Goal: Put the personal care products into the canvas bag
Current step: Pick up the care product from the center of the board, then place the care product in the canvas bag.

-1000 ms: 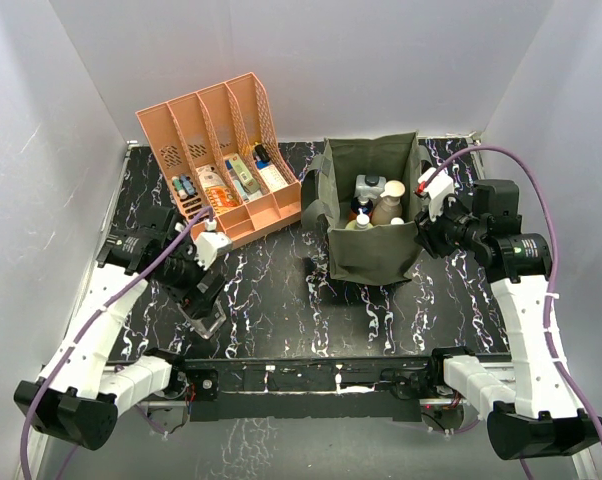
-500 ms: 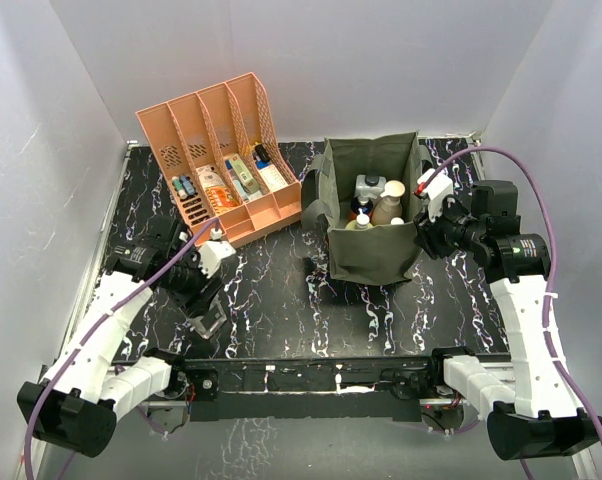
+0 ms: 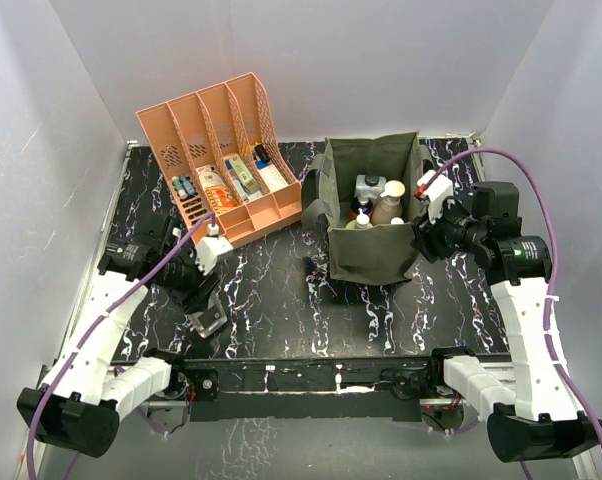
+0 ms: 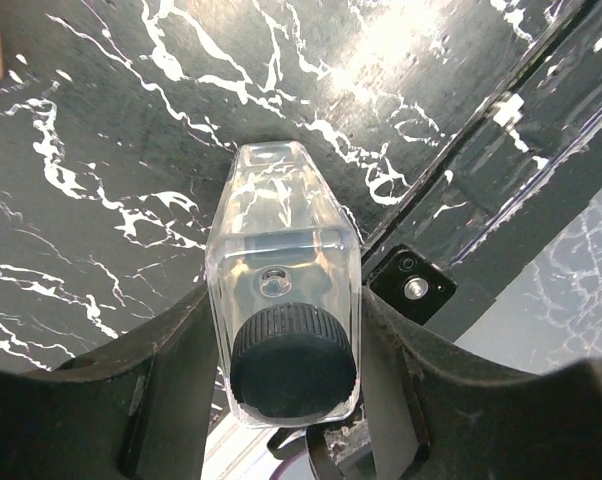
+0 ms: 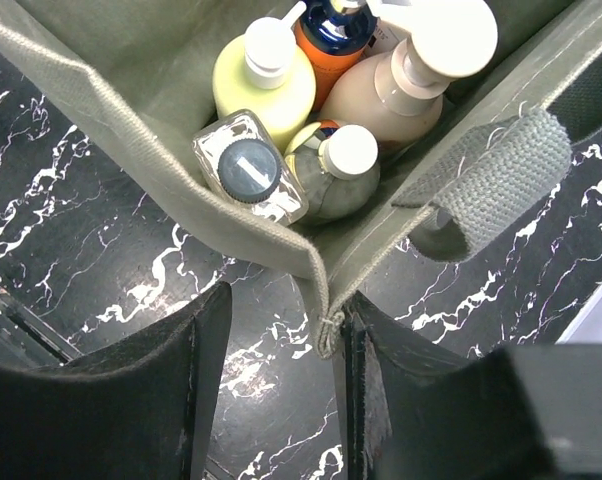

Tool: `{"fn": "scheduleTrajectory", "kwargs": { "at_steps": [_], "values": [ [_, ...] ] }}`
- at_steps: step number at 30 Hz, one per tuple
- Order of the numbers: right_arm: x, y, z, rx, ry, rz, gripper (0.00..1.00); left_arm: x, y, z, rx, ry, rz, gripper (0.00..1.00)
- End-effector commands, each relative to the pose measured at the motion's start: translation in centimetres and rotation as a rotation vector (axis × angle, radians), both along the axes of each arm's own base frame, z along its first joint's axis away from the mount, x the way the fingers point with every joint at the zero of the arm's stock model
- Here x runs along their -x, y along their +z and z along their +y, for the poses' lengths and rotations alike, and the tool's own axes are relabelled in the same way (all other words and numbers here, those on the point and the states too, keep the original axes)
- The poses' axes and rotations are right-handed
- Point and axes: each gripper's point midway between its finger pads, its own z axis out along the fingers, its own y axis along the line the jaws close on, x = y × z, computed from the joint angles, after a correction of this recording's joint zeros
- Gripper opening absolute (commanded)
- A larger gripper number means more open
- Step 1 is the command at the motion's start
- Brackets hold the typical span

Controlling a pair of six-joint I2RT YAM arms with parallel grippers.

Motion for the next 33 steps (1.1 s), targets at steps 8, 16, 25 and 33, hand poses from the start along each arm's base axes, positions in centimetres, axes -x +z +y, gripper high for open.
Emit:
{"fn": "scheduleTrajectory", "kwargs": {
  "at_steps": [8, 16, 25, 33],
  "values": [
    [0.7, 2.1, 1.5, -0.027, 0.119, -0.081, 0.8, -5.5, 15.7, -3.7, 0.363, 0.082, -0.307, 0.0],
    [-1.0, 7.8, 0.9, -0.002, 0.086, -0.251, 0.86, -10.3, 26.7, -4.9, 0.536, 0.091, -0.517, 0.0],
    [-1.2, 9.7, 3.4, -0.048, 0.256, -0.282, 0.84, -15.7, 35.3, -6.9, 0.715, 0.037, -0.67, 0.0],
    [-1.8, 8.1, 4.8, -0.079, 0.367, -0.262, 0.81, -18.8, 38.8, -9.7, 0.867, -0.024, -0.676, 0.0]
  ]
}}
